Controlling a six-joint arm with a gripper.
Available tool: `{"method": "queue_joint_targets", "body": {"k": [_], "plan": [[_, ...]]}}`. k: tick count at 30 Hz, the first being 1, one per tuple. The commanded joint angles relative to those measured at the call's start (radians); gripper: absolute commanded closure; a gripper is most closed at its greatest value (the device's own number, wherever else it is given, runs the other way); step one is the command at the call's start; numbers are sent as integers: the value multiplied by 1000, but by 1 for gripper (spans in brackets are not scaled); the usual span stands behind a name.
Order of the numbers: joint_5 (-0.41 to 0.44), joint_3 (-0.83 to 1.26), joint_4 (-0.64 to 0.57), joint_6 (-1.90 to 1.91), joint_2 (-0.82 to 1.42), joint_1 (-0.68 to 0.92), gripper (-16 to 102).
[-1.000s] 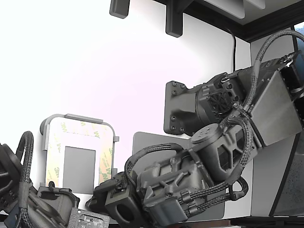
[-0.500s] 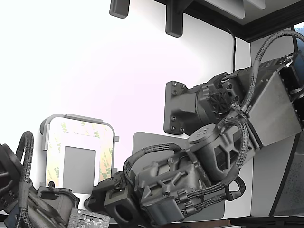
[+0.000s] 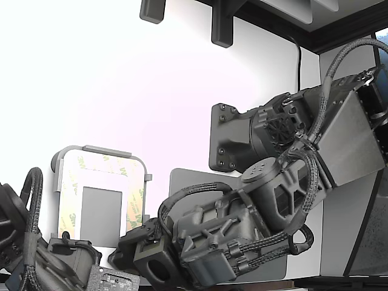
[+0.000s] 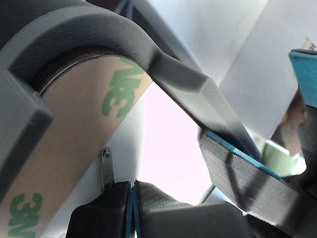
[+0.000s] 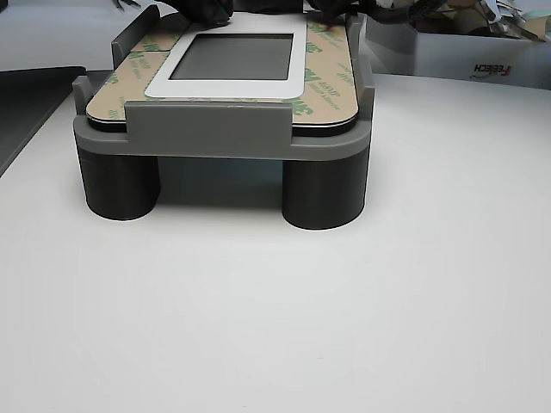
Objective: Peel off protective film from adhesive tape.
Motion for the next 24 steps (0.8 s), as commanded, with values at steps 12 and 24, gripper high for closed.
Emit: {"method": "queue_joint_targets", "body": {"k": [12,24], "plan": [[-12,-9,-2,-2,35,-3,97],[-8,-28,25,8,40,5,97]]}}
